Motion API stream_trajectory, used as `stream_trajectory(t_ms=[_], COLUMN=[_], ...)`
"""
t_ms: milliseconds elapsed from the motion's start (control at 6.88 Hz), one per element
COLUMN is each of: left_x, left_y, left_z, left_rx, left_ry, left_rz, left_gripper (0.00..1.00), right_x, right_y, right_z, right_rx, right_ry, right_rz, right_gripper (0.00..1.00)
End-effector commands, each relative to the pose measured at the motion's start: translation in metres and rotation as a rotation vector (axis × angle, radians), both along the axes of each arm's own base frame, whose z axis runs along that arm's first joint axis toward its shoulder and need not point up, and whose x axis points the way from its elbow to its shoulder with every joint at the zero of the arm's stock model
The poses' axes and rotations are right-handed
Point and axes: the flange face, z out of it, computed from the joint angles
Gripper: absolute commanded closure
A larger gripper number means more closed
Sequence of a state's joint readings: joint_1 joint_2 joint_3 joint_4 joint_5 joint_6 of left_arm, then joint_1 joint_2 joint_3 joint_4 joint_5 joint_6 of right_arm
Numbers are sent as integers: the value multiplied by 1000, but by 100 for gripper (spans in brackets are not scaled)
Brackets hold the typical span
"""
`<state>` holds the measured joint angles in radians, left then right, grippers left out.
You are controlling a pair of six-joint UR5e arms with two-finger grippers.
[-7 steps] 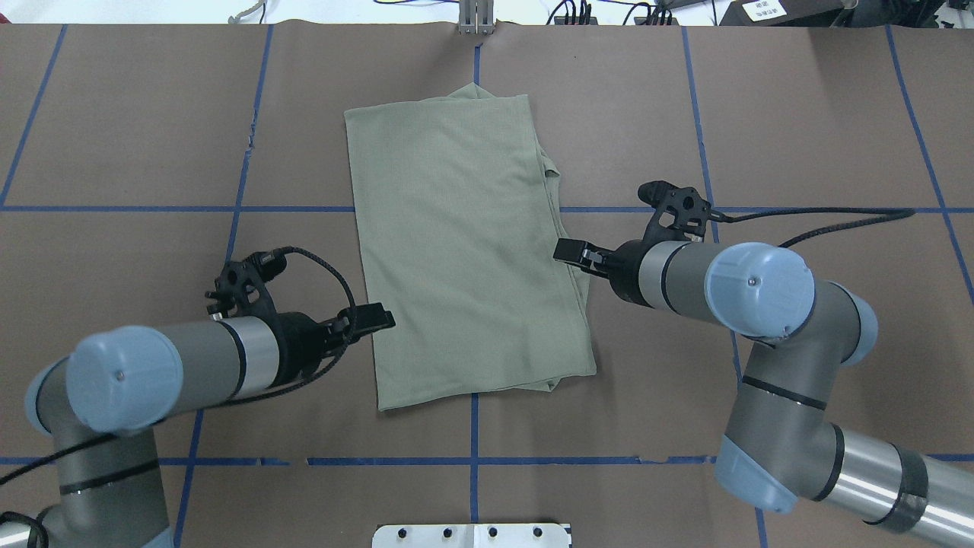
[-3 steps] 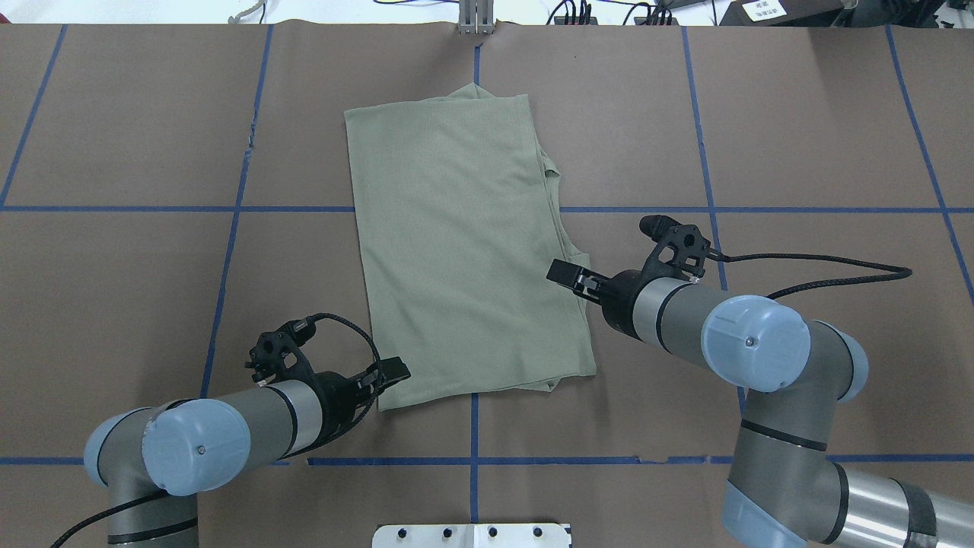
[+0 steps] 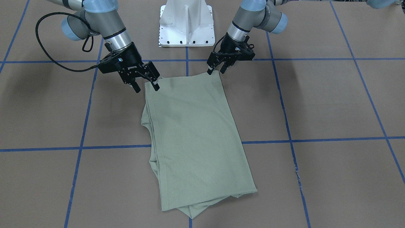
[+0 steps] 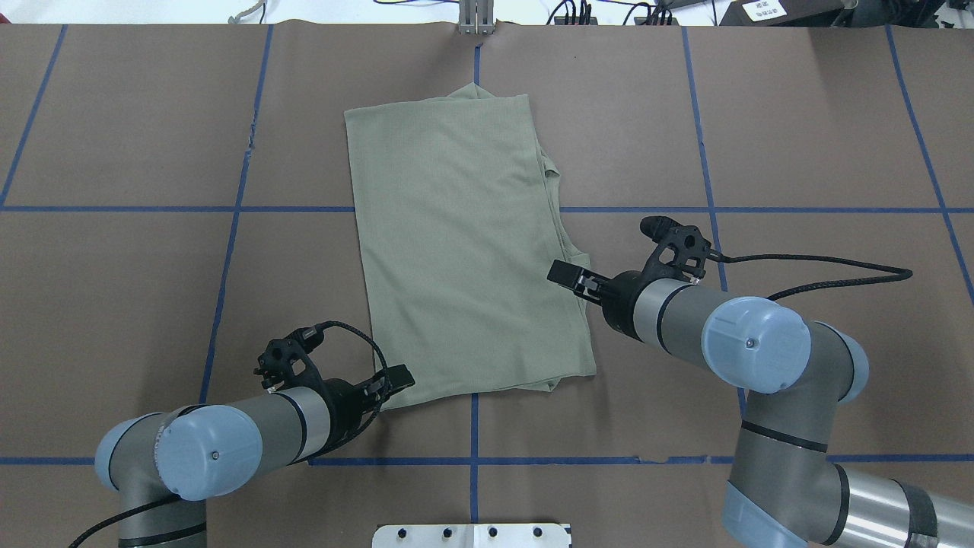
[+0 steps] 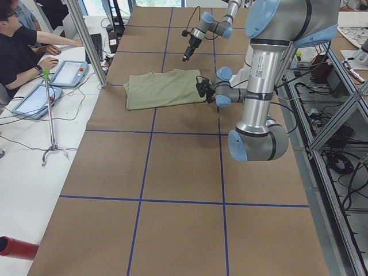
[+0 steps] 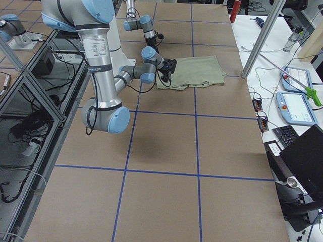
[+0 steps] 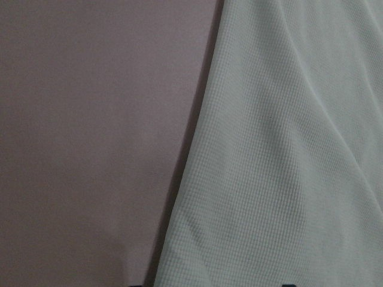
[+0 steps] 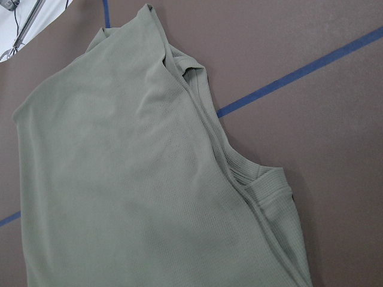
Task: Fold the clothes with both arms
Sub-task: 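Lower both grippers onto the near corners of the shirt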
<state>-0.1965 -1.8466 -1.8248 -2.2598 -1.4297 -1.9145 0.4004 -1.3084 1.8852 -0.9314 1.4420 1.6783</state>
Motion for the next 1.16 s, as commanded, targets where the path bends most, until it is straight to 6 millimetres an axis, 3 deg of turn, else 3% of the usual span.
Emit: stream_trajectory(t_ms=[0, 291, 436, 581, 727, 872, 1018], left_x=[12, 13, 12, 13, 13, 13, 12], left_y=[0, -1, -1, -1, 0, 0, 1], left_z=[1, -2, -4, -8, -8, -8, -10], left_rx=[0, 1, -5, -2, -1, 1, 3], left_ry=[-9, -3, 4, 10, 9, 10, 13], left_rz=[5, 4, 1, 2, 4, 4, 5], left_gripper=[17, 23, 45, 81, 99, 100, 100], right_x=[0, 0, 0, -1, -1, -4, -17], right_y=[0, 0, 0, 1, 1, 4, 20], right_z=[0, -1, -1, -1, -1, 0, 0], right_rx=[1, 1, 1, 1, 1, 1, -29], right_ry=[0, 0, -1, 0, 0, 2, -11], right_rz=[1, 1, 1, 0, 0, -2, 15], right_gripper=[0, 0, 0, 0, 0, 0, 1])
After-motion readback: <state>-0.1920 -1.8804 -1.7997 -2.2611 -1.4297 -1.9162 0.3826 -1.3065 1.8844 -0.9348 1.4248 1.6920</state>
